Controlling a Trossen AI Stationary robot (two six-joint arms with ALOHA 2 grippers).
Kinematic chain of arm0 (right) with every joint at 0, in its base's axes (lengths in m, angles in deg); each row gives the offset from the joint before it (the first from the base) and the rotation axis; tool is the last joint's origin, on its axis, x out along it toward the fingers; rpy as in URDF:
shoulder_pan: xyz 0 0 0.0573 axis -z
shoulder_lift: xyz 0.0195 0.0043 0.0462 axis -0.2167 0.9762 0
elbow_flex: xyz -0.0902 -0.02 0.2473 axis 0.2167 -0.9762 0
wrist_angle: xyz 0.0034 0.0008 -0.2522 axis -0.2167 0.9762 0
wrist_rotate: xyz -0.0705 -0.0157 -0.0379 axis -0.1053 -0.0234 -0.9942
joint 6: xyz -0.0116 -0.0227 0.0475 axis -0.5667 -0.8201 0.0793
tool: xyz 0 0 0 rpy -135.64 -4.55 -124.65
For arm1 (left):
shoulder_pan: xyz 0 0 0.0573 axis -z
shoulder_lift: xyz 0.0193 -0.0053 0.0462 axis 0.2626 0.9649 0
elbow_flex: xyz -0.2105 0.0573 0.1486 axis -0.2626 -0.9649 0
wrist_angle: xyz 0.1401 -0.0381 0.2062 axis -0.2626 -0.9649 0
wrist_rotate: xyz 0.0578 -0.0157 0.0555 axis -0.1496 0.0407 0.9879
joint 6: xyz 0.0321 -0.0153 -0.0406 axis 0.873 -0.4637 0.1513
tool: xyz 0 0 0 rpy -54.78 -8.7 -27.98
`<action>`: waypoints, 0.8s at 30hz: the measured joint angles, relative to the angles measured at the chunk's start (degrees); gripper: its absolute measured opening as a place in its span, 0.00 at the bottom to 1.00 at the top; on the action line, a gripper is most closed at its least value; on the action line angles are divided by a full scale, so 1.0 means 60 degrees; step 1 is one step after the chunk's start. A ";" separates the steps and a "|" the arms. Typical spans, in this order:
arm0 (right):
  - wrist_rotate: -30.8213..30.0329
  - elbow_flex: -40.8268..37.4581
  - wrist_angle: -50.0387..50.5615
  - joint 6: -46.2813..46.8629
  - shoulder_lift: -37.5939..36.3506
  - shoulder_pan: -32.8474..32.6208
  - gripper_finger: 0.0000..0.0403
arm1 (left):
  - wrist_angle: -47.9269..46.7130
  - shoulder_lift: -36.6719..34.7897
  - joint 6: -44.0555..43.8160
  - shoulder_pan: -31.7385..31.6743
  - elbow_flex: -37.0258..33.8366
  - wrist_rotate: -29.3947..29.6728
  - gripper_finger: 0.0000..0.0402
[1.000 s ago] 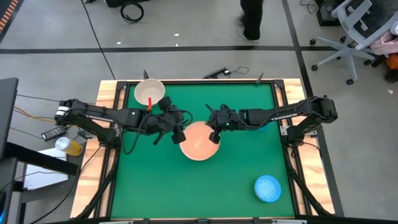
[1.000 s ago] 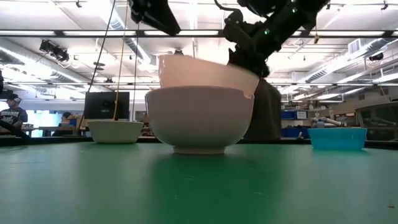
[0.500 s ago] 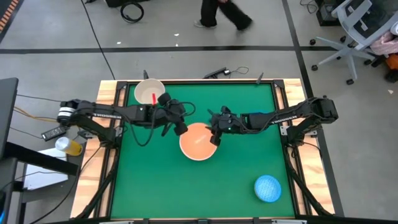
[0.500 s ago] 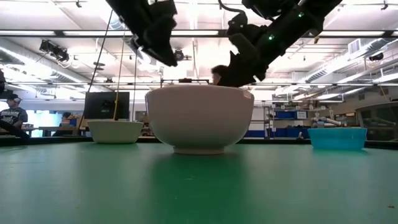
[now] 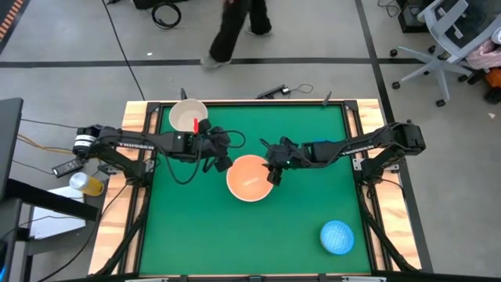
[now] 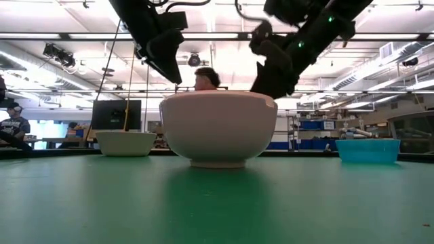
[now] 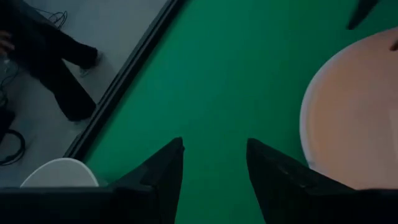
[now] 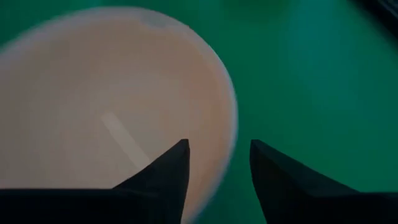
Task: Nest bowls inside each other
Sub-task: Stack the gray bowl on the orange bowl
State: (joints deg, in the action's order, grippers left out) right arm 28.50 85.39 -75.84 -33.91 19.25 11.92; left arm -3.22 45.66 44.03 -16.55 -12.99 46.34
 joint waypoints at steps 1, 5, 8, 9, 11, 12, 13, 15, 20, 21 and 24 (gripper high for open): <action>-0.0200 0.0000 -0.0144 -0.0065 -0.0046 -0.0116 0.41 | -0.0001 0.0000 0.0000 -0.0016 0.0000 0.0001 0.44; -0.1452 0.0004 -0.0439 -0.0458 -0.0452 -0.0449 0.41 | -0.0203 0.0000 0.0046 -0.0088 0.0000 0.0000 0.44; -0.2174 0.0004 -0.0260 -0.0559 -0.0965 -0.0558 0.41 | -0.0487 0.0000 0.0273 -0.0084 -0.0002 -0.0002 0.44; -0.2278 0.0004 -0.0132 -0.0597 -0.1177 -0.0604 0.41 | -0.0498 -0.0003 0.0310 -0.0084 -0.0064 0.0001 0.44; -0.2520 0.0007 0.0264 -0.0651 -0.1589 -0.0718 0.41 | -0.0304 -0.0041 0.0553 -0.0183 -0.0458 -0.0020 0.44; -0.2660 0.0007 0.0536 -0.0652 -0.1778 -0.0784 0.41 | -0.0300 -0.0087 0.0595 -0.0297 -0.0745 -0.0037 0.44; -0.2768 0.0007 0.0822 -0.0618 -0.1966 -0.0848 0.41 | -0.0287 -0.0133 0.0596 -0.0461 -0.1071 -0.0036 0.43; -0.2880 0.0007 0.1425 -0.0353 -0.2297 -0.0996 0.41 | -0.0168 -0.0168 0.0559 -0.0946 -0.1745 -0.0015 0.42; -0.2916 0.0007 0.2490 0.0321 -0.2664 -0.1374 0.41 | 0.0308 -0.0327 0.0552 -0.2732 -0.2905 -0.0157 0.38; -0.2942 0.0007 0.2574 0.0392 -0.2670 -0.1445 0.41 | 0.0395 -0.0374 0.0672 -0.3050 -0.2987 -0.0317 0.37; -0.2966 0.0007 0.2737 0.0534 -0.2642 -0.1554 0.41 | 0.0311 -0.0395 0.1257 -0.3621 -0.3033 -0.0535 0.36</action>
State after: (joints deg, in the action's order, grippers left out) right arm 10.70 85.44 -59.42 -30.70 3.39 2.60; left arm -1.35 43.29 51.57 -38.27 -31.19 43.13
